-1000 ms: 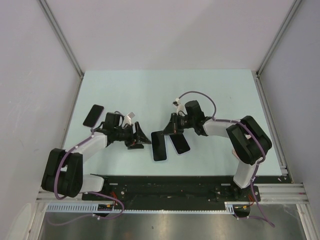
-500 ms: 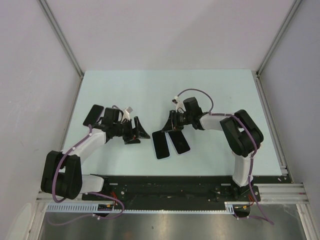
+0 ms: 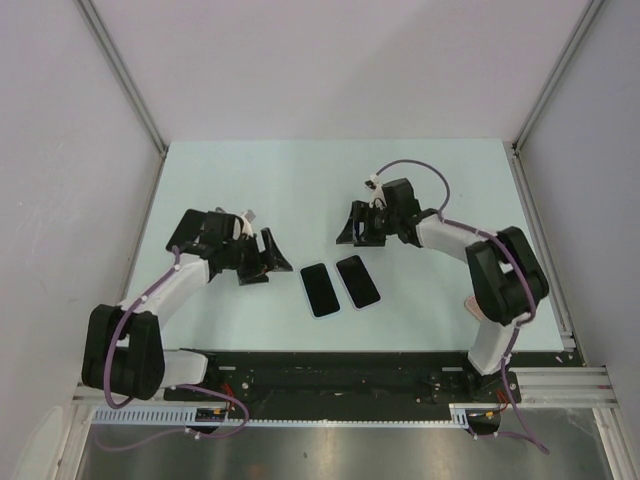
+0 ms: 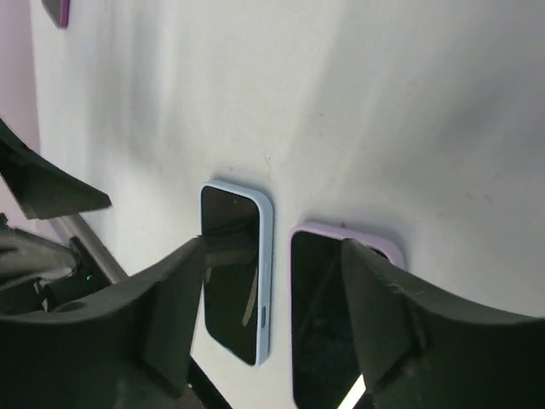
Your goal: Put the phone into the phone case
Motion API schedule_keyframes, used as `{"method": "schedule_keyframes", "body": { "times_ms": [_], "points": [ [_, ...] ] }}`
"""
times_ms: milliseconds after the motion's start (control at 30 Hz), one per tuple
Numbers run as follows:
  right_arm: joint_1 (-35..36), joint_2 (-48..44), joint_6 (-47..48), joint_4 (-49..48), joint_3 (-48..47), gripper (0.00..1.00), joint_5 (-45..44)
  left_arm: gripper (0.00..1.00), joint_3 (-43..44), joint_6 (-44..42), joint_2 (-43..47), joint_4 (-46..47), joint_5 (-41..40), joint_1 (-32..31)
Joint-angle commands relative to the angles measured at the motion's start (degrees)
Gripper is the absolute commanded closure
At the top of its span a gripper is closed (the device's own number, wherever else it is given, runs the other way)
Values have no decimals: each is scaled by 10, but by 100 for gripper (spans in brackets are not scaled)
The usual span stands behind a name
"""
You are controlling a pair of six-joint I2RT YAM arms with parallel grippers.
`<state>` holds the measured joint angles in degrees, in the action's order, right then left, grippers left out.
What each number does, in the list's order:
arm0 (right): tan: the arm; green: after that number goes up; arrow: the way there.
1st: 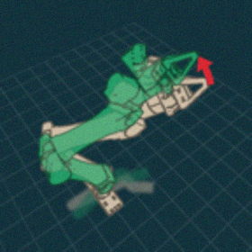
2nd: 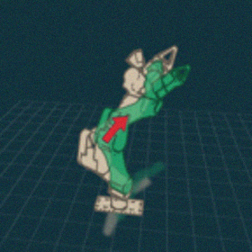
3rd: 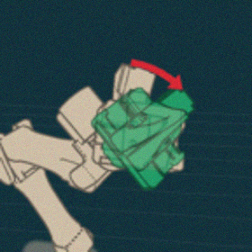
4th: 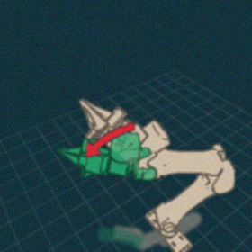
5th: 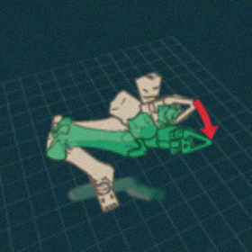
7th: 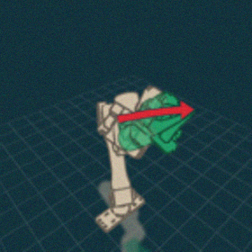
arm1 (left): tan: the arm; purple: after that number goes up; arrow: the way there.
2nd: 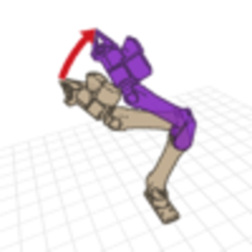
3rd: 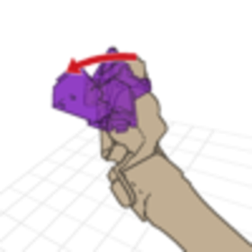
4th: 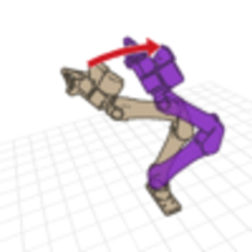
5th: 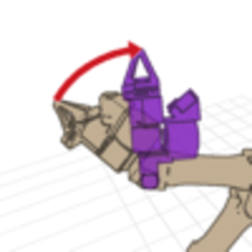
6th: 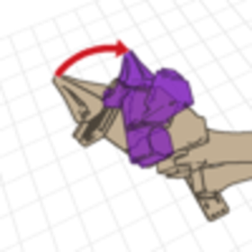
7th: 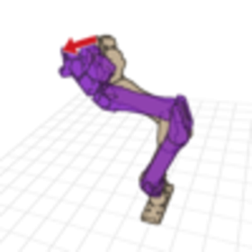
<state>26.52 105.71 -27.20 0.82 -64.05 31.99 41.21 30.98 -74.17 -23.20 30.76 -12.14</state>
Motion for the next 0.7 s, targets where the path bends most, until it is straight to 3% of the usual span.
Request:
{"method": "schedule_keyframes", "body": {
  "times_ms": [0,67,100,133,267,400,467,667],
  "points": [
    [5,-126,10,122,-24,19,-165,11,63,12,34,-32,-167,39],
    [12,-175,19,169,-24,11,-198,3,76,38,36,-33,-199,75],
    [13,-189,23,182,-24,2,-204,0,79,44,35,-30,-208,89],
    [13,-211,27,206,-23,0,-205,0,85,40,26,-26,-233,103],
    [13,-243,34,247,-15,0,-230,0,184,-18,-50,-52,-273,205],
    [16,-276,43,231,25,0,-252,0,277,-84,-149,-73,-164,282],
    [18,-289,44,205,57,0,-243,0,285,-106,-169,-34,-101,301],
    [8,-322,51,126,120,0,-173,0,355,-162,-262,-47,-187,310]
  ]
}}
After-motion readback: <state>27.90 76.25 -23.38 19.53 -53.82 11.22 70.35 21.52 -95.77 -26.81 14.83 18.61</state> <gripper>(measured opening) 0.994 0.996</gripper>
